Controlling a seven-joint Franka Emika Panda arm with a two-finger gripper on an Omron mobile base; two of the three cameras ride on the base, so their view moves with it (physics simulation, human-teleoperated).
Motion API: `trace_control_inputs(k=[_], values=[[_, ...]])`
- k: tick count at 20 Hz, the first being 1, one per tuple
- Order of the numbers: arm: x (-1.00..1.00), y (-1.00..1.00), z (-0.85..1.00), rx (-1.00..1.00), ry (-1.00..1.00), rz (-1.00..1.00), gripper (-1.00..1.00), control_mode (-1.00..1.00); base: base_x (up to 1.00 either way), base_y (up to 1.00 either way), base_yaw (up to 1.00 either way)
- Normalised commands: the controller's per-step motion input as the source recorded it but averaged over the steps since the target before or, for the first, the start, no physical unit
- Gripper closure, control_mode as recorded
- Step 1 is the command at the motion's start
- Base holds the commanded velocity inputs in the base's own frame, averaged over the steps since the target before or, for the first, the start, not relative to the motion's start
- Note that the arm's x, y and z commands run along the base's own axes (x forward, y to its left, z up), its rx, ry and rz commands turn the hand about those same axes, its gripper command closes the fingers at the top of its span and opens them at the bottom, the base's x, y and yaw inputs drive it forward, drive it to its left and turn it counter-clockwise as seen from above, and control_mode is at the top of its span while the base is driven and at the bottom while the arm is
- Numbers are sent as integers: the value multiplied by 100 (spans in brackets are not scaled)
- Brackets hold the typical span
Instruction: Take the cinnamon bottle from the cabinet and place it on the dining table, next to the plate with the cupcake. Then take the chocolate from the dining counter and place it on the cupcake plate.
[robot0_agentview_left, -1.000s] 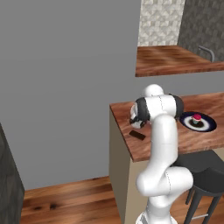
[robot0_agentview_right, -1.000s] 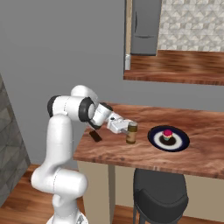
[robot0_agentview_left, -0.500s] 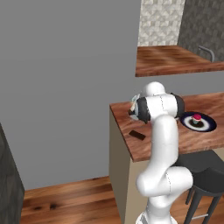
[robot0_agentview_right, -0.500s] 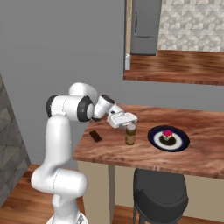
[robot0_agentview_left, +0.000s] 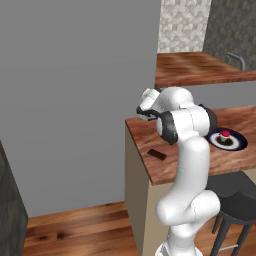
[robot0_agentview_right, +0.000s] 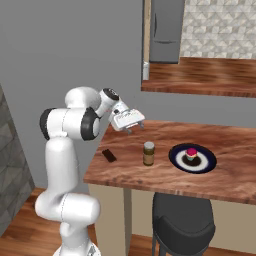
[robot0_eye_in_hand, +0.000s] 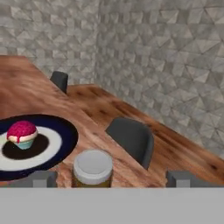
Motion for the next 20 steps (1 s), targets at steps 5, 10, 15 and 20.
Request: trace_control_inputs(k=[5, 10, 15, 20], values=[[1, 98, -11, 0, -46, -1, -100, -100, 0, 0, 0], [-1, 76, -54, 0, -48, -1, -100, -100, 0, 0, 0], [0, 51, -98, 3, -49, -4, -100, -100, 0, 0, 0], [0, 29, -99, 3, -45, -17, -100, -100, 0, 0, 0]])
